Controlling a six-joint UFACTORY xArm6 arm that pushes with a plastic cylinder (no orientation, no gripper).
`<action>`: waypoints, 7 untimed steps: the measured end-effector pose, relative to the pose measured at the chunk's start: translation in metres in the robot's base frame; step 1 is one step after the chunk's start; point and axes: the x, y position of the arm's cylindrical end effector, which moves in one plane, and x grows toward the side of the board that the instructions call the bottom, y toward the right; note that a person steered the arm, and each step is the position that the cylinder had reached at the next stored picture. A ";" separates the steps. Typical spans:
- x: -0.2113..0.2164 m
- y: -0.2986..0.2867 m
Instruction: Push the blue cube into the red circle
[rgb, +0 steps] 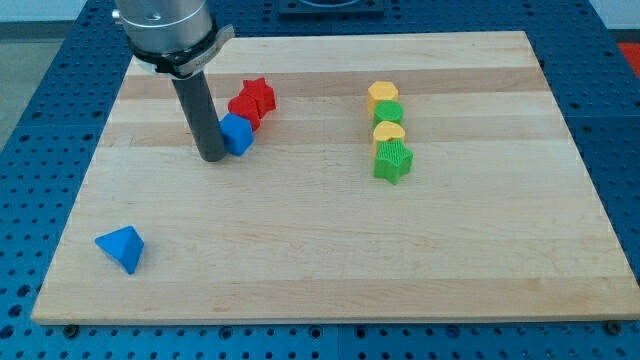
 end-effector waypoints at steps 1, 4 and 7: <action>0.000 0.006; -0.003 0.013; -0.003 0.021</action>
